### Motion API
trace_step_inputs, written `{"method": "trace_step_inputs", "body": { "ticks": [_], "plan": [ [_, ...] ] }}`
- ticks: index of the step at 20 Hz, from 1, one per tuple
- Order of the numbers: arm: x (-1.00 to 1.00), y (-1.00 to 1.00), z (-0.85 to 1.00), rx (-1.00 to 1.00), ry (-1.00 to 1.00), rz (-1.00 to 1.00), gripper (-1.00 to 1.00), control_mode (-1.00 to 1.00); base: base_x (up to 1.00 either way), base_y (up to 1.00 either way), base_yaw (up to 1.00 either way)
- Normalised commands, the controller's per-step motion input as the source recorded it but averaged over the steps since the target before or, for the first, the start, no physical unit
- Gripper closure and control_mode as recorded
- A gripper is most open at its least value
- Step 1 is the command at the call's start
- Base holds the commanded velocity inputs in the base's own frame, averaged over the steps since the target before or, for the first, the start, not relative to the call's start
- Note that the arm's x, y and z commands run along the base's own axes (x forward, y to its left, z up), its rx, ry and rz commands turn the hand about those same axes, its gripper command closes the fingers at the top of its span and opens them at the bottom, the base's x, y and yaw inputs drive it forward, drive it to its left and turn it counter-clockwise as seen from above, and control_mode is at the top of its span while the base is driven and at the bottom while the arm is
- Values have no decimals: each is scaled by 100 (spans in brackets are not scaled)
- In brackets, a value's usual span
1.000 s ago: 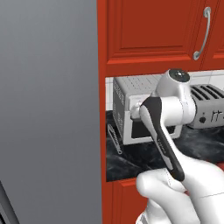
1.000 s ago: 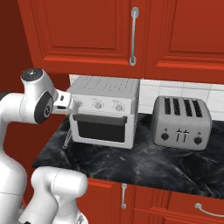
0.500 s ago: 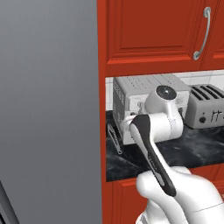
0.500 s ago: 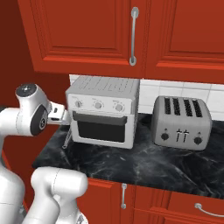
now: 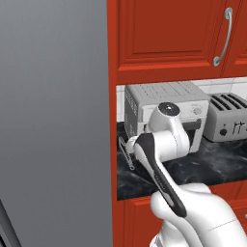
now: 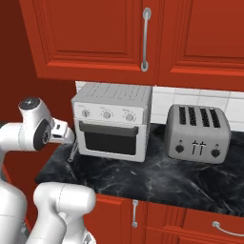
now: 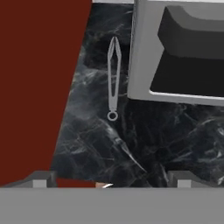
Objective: Pick up the tongs from the counter and place them near the plate next to the oven.
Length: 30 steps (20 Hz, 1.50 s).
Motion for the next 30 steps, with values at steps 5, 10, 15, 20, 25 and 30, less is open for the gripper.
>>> {"method": "trace_step_inputs", "body": {
  "ticks": [5,10,15,20,25,30],
  "plan": [
    [15,2,-36,0,5,0,-100,-100,0,0,0],
    [19,0,-39,0,4,0,-100,-100,0,0,0],
    [31,0,-39,0,6,0,-100,-100,0,0,0],
    [37,1,-40,0,7,-1,-100,-100,0,0,0],
    [38,6,-39,0,7,-1,-100,-100,0,0,0],
    [33,15,-31,0,5,-1,-100,-100,0,0,0]
  ]
}}
